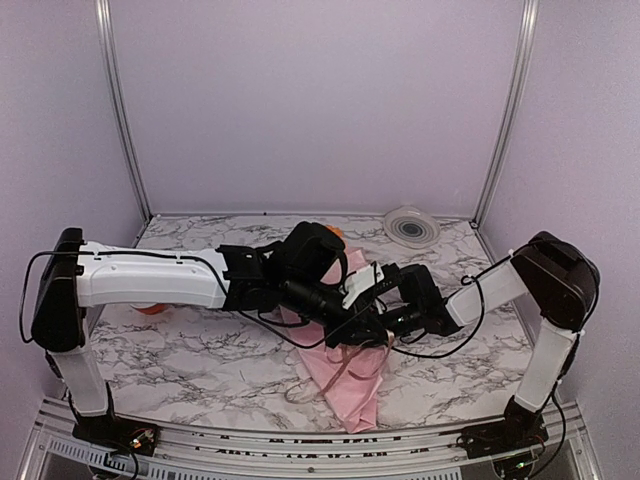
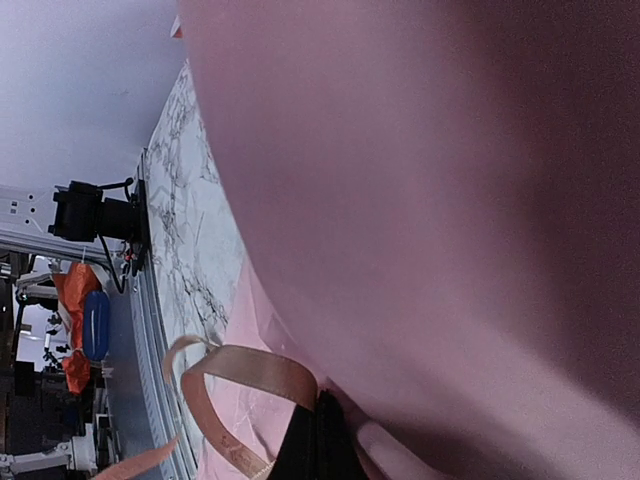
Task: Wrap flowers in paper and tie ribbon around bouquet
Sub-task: Cross the ribbon over the folded bouquet.
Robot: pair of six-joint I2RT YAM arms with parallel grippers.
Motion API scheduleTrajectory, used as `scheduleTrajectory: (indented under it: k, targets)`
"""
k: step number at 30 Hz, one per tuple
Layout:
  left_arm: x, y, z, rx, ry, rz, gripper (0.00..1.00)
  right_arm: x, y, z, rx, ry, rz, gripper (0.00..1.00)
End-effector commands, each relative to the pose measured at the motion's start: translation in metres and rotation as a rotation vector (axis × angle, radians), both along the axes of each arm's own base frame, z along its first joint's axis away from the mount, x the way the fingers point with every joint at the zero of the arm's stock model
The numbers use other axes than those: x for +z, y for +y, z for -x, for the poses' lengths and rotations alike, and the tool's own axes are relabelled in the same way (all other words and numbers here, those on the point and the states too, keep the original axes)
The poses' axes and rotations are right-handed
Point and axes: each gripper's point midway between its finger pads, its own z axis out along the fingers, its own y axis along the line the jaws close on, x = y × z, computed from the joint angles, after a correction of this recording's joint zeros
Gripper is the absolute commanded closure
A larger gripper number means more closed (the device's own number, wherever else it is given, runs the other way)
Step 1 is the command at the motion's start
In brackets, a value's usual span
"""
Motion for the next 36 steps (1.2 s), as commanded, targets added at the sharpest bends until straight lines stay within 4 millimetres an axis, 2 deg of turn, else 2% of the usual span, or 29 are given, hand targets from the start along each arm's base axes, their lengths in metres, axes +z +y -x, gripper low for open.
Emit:
scheduleTrajectory:
  k: [1, 3, 7, 10, 13, 17, 23, 25, 28, 31, 33, 36]
  targets:
    - [-0.008, -0.01, -0.012, -0.03, -0.065, 0.004, 1.0, 0.012, 0.006, -0.01, 0.001, -0.033, -0.035, 1.0]
    - [-0.033, -0.006, -0.026, 0.023, -0.068, -0.09, 1.0, 0.014, 0.006, -0.011, -0.001, -0.034, -0.036, 1.0]
    - [-0.067, 0.012, -0.053, 0.172, -0.043, -0.22, 1.0, 0.02, 0.007, -0.012, 0.002, -0.044, -0.046, 1.0]
    - [-0.085, 0.029, -0.087, 0.333, -0.056, -0.284, 1.0, 0.02, 0.006, -0.012, 0.001, -0.046, -0.04, 1.0]
    - [-0.094, 0.043, -0.115, 0.446, 0.019, -0.284, 1.0, 0.018, 0.005, -0.01, 0.001, -0.038, -0.036, 1.0]
    - [-0.098, 0.04, -0.118, 0.421, 0.054, -0.259, 0.98, 0.019, 0.005, -0.01, 0.001, -0.04, -0.039, 1.0]
    - [-0.104, 0.047, -0.103, 0.35, 0.072, -0.287, 0.57, 0.019, 0.006, -0.011, 0.001, -0.041, -0.036, 1.0]
    - [-0.098, 0.05, -0.093, 0.303, 0.082, -0.274, 0.48, 0.018, 0.005, -0.011, 0.001, -0.042, -0.034, 1.0]
    - [-0.082, 0.056, -0.078, 0.237, 0.076, -0.231, 0.43, 0.017, 0.006, -0.011, 0.003, -0.039, -0.034, 1.0]
    - [-0.064, 0.068, -0.076, 0.221, 0.062, -0.189, 0.39, 0.018, 0.007, -0.012, 0.002, -0.04, -0.04, 1.0]
    - [-0.066, 0.083, -0.086, 0.272, 0.081, -0.19, 0.39, 0.019, 0.007, -0.013, 0.002, -0.042, -0.042, 1.0]
    - [-0.084, 0.109, -0.116, 0.421, 0.116, -0.23, 0.5, 0.019, 0.007, -0.012, 0.005, -0.043, -0.041, 1.0]
